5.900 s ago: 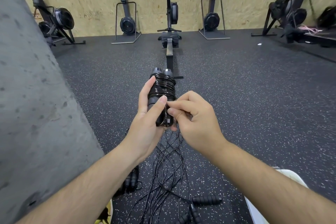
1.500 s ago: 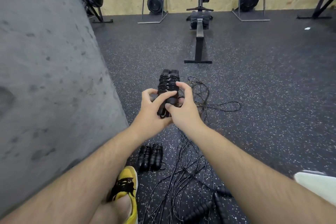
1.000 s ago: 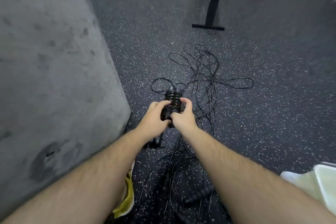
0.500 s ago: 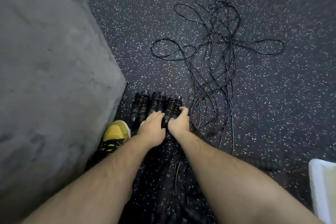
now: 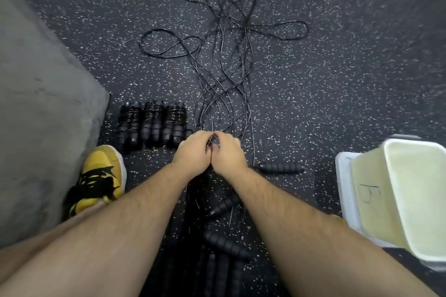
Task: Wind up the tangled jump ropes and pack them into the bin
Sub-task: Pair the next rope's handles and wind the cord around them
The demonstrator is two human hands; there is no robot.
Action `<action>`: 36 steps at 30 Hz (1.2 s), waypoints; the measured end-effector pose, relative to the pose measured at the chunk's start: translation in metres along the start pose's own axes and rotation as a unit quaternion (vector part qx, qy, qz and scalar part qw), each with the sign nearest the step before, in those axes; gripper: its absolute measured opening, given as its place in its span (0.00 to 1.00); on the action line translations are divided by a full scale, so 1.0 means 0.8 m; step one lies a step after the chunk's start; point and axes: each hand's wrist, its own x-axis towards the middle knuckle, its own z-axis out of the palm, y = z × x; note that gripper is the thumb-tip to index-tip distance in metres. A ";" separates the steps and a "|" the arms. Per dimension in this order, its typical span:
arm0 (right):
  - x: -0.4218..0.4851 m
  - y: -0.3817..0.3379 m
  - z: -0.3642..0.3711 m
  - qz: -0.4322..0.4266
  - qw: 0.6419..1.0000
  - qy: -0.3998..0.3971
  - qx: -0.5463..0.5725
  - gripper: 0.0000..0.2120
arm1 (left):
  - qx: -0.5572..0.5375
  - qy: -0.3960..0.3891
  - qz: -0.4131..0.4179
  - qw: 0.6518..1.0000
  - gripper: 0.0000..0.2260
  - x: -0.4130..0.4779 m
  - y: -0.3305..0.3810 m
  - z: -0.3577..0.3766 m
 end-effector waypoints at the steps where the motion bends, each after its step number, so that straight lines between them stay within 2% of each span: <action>1: -0.014 0.018 -0.009 0.009 1.000 0.004 -0.008 0.19 | 0.001 -0.015 0.009 1.000 0.19 -0.001 0.014 0.014; 6: -0.054 0.108 -0.051 0.028 0.995 -0.017 -0.094 0.17 | 0.016 -0.114 0.027 0.993 0.19 -0.011 0.077 0.083; 12: -0.047 0.168 -0.053 0.035 0.979 -0.062 -0.191 0.26 | 0.103 -0.147 0.007 0.984 0.20 -0.012 0.101 0.131; 19: -0.039 0.175 -0.035 0.027 0.972 -0.049 -0.228 0.18 | 0.203 -0.201 0.017 0.958 0.19 0.011 0.083 0.148; 22: -0.039 0.174 -0.032 0.024 0.976 -0.052 -0.210 0.18 | 0.254 -0.202 0.044 0.945 0.14 0.020 0.088 0.146; 24: -0.038 0.170 -0.034 0.015 0.981 -0.052 -0.186 0.17 | 0.282 -0.174 0.083 0.940 0.12 0.023 0.094 0.141; 28: -0.037 0.160 -0.059 0.037 0.994 -0.065 -0.081 0.06 | 0.291 -0.111 0.157 0.937 0.11 0.022 0.103 0.116; 29: -0.039 0.157 -0.069 0.047 0.994 -0.077 -0.058 0.02 | 0.284 -0.105 0.160 0.940 0.11 0.021 0.104 0.109; 31: -0.047 0.147 -0.090 0.056 0.994 -0.086 -0.035 0.06 | 0.246 -0.095 0.155 0.952 0.09 0.017 0.111 0.094; 33: -0.059 0.132 -0.113 0.061 0.996 -0.071 0.001 0.07 | 0.182 -0.082 0.156 0.967 0.08 0.011 0.127 0.077; 36: -0.080 0.097 -0.158 0.046 0.996 -0.035 0.062 0.05 | 0.102 -0.051 0.187 0.976 0.10 -0.003 0.170 0.041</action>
